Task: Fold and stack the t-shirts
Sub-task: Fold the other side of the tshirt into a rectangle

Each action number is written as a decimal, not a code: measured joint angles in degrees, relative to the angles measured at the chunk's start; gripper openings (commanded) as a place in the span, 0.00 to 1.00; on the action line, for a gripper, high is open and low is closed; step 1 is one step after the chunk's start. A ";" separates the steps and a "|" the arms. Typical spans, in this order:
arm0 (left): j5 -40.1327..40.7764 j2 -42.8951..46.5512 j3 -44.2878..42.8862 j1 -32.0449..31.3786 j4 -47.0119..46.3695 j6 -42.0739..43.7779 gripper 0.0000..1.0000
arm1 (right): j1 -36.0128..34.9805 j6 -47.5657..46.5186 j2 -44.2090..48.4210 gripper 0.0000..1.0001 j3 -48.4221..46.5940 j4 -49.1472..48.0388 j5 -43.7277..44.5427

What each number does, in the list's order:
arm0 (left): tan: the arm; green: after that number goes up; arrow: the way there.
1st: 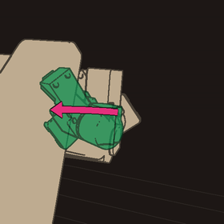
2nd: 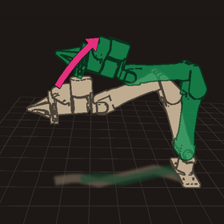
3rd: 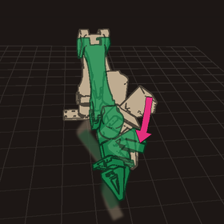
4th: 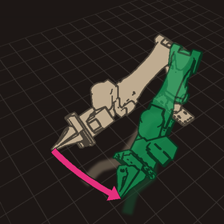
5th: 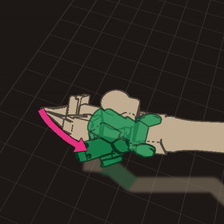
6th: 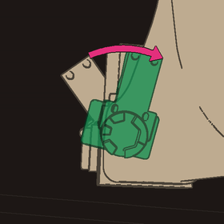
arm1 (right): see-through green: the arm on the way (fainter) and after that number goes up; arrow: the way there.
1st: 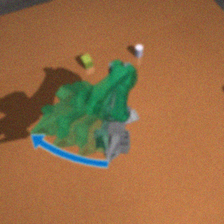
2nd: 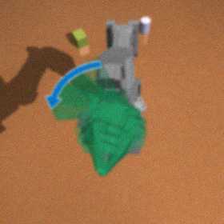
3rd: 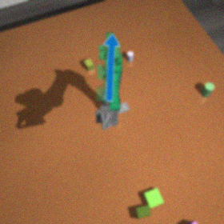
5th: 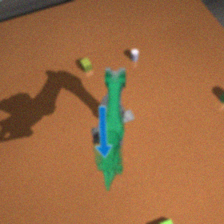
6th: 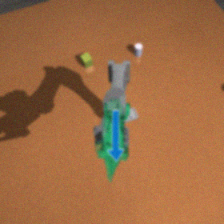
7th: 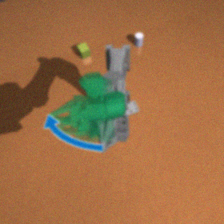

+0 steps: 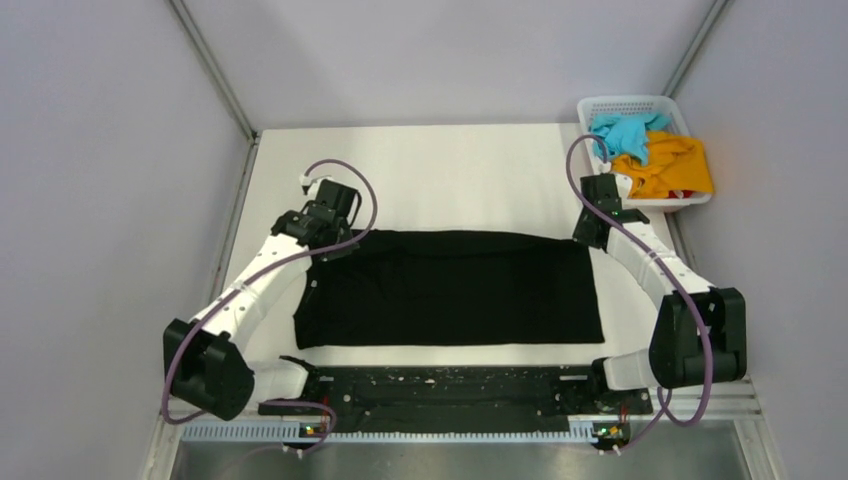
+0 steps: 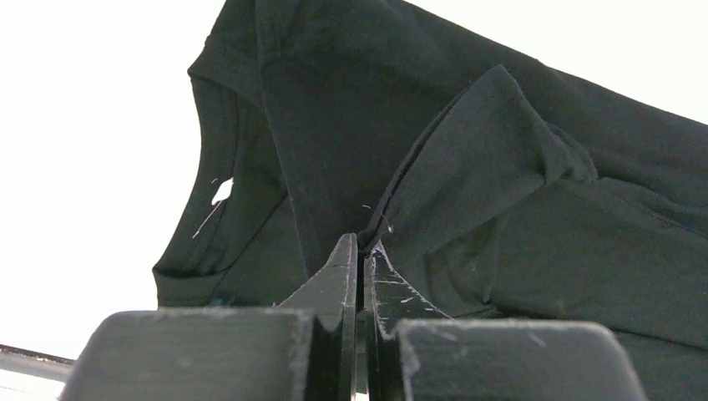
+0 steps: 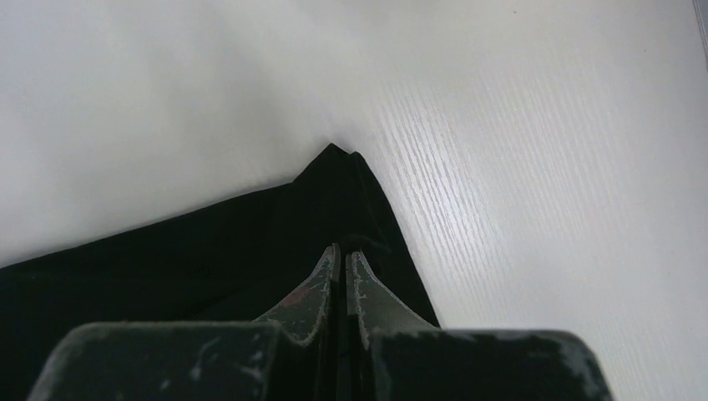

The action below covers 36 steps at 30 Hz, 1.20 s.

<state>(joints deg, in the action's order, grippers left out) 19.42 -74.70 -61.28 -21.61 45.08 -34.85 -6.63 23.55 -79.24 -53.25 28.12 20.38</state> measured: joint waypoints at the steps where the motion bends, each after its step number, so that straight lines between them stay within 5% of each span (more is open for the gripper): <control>1: 0.00 0.90 0.11 0.00 0.48 -0.20 0.00 | 0.00 -0.02 0.04 0.00 0.00 0.09 0.13; 20: -3.80 14.34 9.92 -1.18 8.22 -6.27 0.00 | 0.00 0.07 1.40 0.02 0.02 5.01 -0.68; 23: -4.28 14.32 13.51 -1.40 9.51 -8.85 0.13 | 0.00 0.57 1.40 0.05 0.28 6.47 -0.76; 27: -6.14 14.34 17.20 -1.49 11.26 -11.13 0.50 | 0.00 2.69 1.38 0.29 1.90 9.29 -0.28; 28: -6.80 14.40 17.38 -1.57 11.91 -11.34 0.63 | 0.00 3.41 1.38 0.50 2.03 10.49 0.22; 29: -7.69 14.84 17.42 -1.70 12.26 -11.54 0.93 | 0.00 4.26 1.38 0.62 2.19 11.80 1.01; 32: -10.62 17.94 17.42 -1.95 12.04 -10.97 0.99 | 0.00 6.16 1.77 0.97 2.21 15.54 2.86; 36: -13.66 21.16 17.40 -2.08 8.20 -9.62 0.99 | 0.00 7.43 5.79 0.99 2.23 17.40 3.82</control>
<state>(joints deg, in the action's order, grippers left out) 5.76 -53.54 -43.88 -23.68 53.28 -44.47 -6.63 30.98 -73.45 -51.03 45.52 24.21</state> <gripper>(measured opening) 0.987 0.976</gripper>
